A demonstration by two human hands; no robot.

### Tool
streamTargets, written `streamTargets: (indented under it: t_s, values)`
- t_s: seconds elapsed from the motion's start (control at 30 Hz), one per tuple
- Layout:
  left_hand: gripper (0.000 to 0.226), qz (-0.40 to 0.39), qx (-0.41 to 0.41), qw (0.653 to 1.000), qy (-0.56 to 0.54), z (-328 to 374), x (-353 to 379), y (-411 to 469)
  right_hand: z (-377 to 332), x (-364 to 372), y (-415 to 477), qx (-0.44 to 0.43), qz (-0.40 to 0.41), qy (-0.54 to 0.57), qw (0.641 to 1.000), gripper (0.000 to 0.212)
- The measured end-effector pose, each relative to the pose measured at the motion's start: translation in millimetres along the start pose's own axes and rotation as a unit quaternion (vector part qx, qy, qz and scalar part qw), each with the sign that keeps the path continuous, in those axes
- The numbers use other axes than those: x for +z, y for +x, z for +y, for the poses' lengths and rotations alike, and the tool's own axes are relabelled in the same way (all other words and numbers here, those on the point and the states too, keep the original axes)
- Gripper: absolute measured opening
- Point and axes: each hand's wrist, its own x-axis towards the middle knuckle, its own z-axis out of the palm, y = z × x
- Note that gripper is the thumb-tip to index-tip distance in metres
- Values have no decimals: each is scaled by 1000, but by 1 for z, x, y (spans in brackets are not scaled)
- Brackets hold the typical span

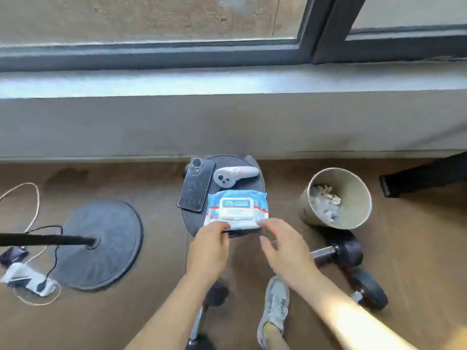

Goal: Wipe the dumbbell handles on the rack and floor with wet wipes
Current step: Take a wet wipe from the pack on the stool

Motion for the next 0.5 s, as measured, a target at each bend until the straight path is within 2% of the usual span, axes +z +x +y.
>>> streamTargets:
  t_s: [0.1,0.17,0.27,0.37,0.5]
  values:
    - [40,-18,20,998,54,-7,34,51,27,28,67,-97,-38,-87,991,45]
    - [53,-46,12,995,92,-13,51,75,37,48,101,-105,-86,-150,979,52]
    - [63,-44,-4,990,135,-20,67,85,52,71,121,-137,-61,-233,961,68]
    - [65,-7,12,993,118,-30,70,90,68,84,129,-164,-15,-219,962,76]
    - [64,23,-5,998,63,-37,72,94,78,86,133,-195,18,-167,966,70]
